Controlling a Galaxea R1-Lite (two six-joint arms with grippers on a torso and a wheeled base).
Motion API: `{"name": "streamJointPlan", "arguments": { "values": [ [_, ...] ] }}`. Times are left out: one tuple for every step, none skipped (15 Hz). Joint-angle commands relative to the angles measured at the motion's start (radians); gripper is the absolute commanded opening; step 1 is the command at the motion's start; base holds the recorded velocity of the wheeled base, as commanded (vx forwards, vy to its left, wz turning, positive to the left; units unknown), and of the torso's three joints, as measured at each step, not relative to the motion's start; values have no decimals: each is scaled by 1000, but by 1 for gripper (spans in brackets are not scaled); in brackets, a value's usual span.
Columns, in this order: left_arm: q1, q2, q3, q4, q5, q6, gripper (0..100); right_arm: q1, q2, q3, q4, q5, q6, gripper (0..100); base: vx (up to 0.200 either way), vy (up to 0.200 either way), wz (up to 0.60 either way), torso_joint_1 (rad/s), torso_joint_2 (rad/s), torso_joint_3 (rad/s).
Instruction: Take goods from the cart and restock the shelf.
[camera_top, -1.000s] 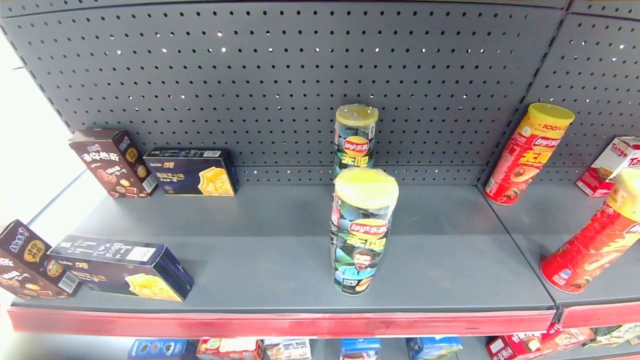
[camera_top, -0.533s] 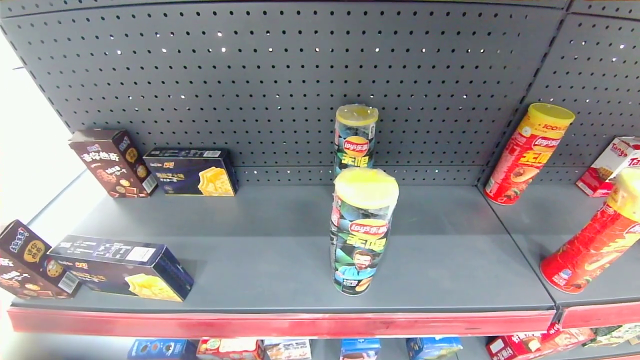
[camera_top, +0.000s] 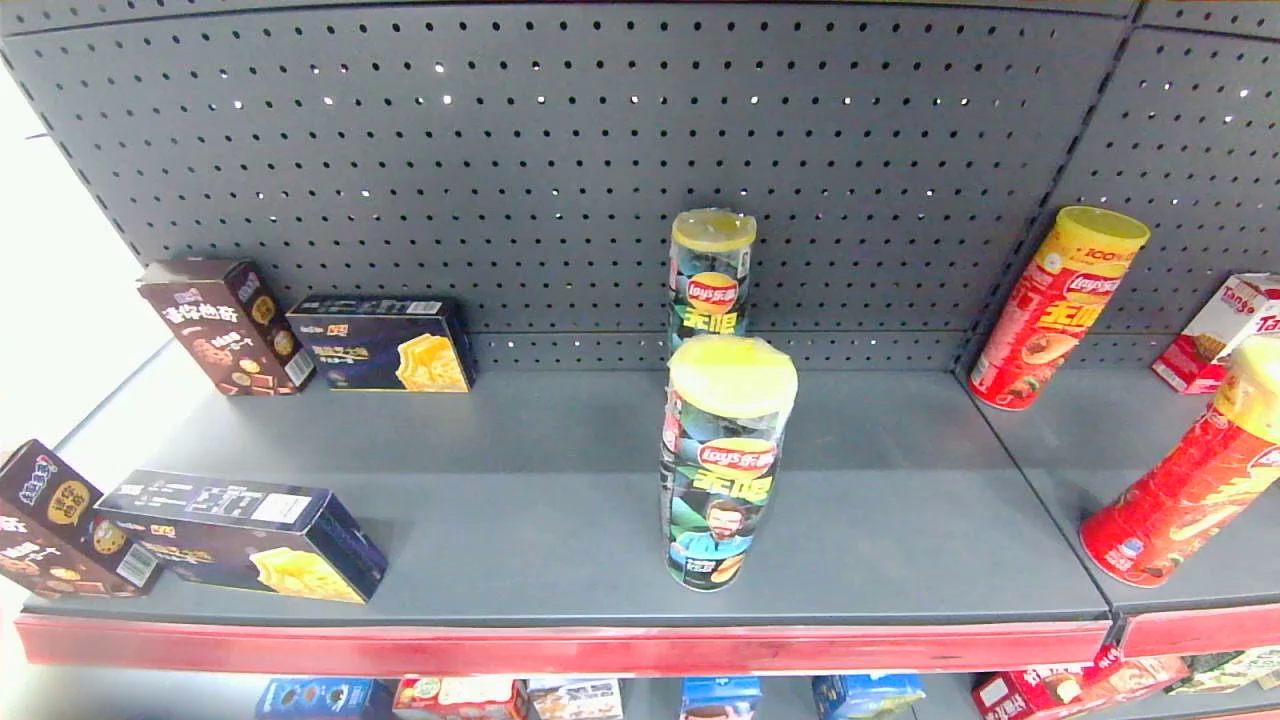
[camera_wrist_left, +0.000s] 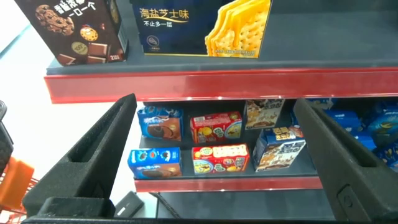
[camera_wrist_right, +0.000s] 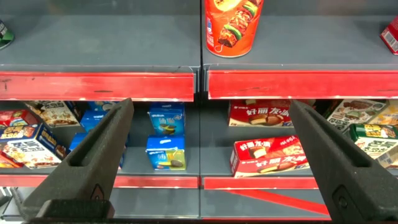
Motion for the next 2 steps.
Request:
{"name": "streamJointPlan", "arguments": {
  "values": [
    [0, 0, 0, 0, 0, 0, 100, 0, 2, 0, 0, 2, -1, 100, 0, 0, 0, 0, 0, 0],
    [0, 0, 0, -1, 0, 0, 100, 0, 2, 0, 0, 2, 1, 100, 0, 0, 0, 0, 0, 0]
  ]
}}
